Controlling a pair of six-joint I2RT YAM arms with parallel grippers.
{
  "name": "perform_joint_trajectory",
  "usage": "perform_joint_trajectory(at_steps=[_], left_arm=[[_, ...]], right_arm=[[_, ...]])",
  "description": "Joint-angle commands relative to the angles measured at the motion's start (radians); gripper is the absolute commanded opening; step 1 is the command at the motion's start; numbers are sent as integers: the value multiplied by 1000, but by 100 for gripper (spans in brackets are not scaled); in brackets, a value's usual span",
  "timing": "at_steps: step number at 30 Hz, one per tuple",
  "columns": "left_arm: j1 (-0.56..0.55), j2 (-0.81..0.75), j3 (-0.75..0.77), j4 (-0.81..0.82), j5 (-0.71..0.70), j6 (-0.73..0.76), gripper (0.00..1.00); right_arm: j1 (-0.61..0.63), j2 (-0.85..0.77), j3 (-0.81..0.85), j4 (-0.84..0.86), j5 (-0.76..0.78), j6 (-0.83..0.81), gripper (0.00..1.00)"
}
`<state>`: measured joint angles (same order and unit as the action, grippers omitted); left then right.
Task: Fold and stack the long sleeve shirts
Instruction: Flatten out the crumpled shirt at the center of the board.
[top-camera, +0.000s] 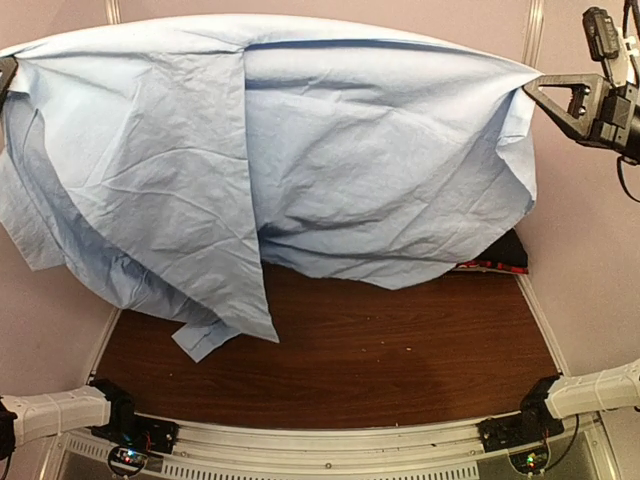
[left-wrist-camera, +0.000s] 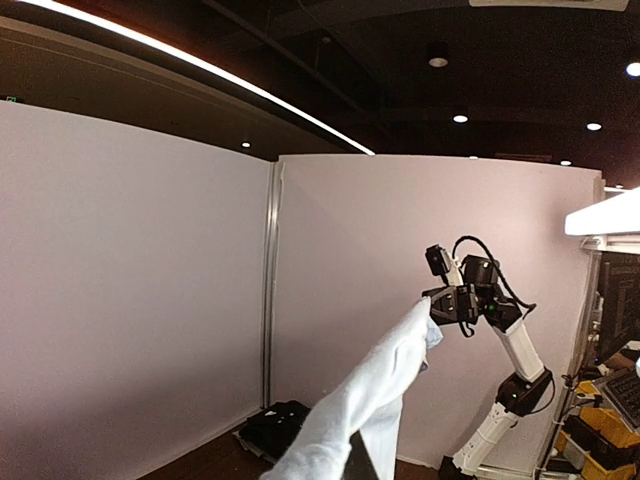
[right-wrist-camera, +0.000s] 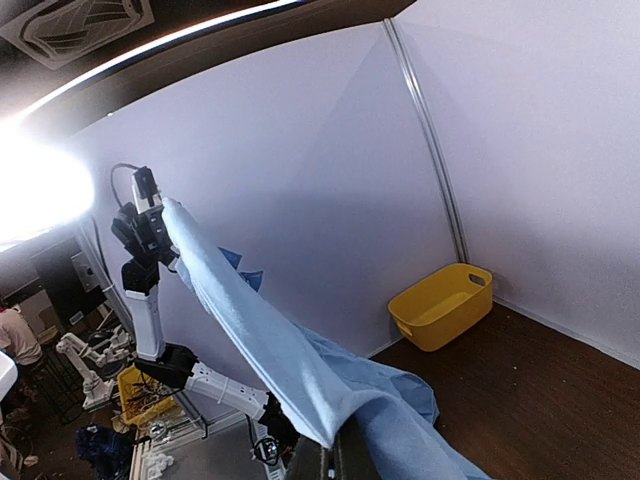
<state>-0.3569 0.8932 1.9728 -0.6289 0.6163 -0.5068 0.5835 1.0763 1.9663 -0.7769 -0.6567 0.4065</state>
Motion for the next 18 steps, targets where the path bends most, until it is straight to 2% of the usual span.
perform_joint_trajectory(at_steps=[1,5,9,18], left_arm=[[6,-16,37,78,35,-58,0],[6,4,76,77,38,-30,0],[6,67,87,60,2,14,0],[6,228,-64,80,-264,103,0]], right_arm=[[-7,-42,-30,94,-69,72,0],[-7,-43,-45,95,-44,62,0],[-7,-23,-43,60,52,25,0],[-7,33,-139,-27,489,-68,0]])
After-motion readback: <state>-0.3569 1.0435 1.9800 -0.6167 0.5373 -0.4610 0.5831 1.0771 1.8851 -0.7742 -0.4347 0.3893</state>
